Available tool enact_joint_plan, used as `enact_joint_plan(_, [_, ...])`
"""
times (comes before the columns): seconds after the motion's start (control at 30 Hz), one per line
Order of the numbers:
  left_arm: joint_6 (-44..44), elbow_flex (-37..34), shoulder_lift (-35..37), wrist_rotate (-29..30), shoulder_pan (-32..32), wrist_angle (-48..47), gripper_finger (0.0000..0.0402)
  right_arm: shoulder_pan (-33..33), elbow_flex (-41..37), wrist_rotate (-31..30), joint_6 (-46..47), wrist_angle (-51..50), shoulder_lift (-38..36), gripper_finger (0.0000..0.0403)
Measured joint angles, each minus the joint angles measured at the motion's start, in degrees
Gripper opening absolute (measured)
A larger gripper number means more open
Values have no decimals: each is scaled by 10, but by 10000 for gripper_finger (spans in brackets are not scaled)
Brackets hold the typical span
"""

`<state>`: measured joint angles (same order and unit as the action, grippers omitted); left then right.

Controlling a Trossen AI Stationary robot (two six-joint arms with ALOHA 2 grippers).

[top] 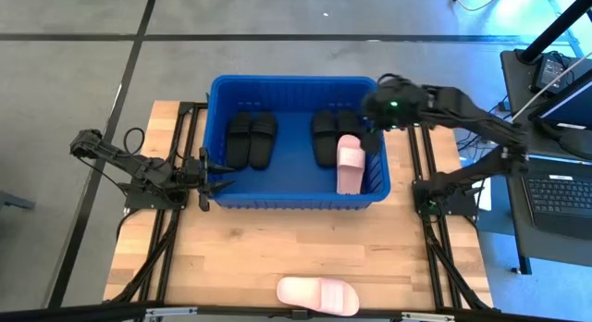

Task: Pick and place slides into bin
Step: Put the pink slide into the blue container

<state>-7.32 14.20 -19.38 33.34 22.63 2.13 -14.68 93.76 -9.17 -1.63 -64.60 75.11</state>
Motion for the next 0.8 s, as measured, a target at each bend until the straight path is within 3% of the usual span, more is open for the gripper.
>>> enact_joint_plan(0.13, [0,0,0,0,0,0,147,5,-71,25,20,50,-62,232])
enact_joint_plan(0.47, [0,0,0,0,0,0,148,65,-272,166,63,243,-170,232])
enact_joint_plan(0.8, [0,0,0,0,0,0,148,147,-333,179,134,289,-194,232])
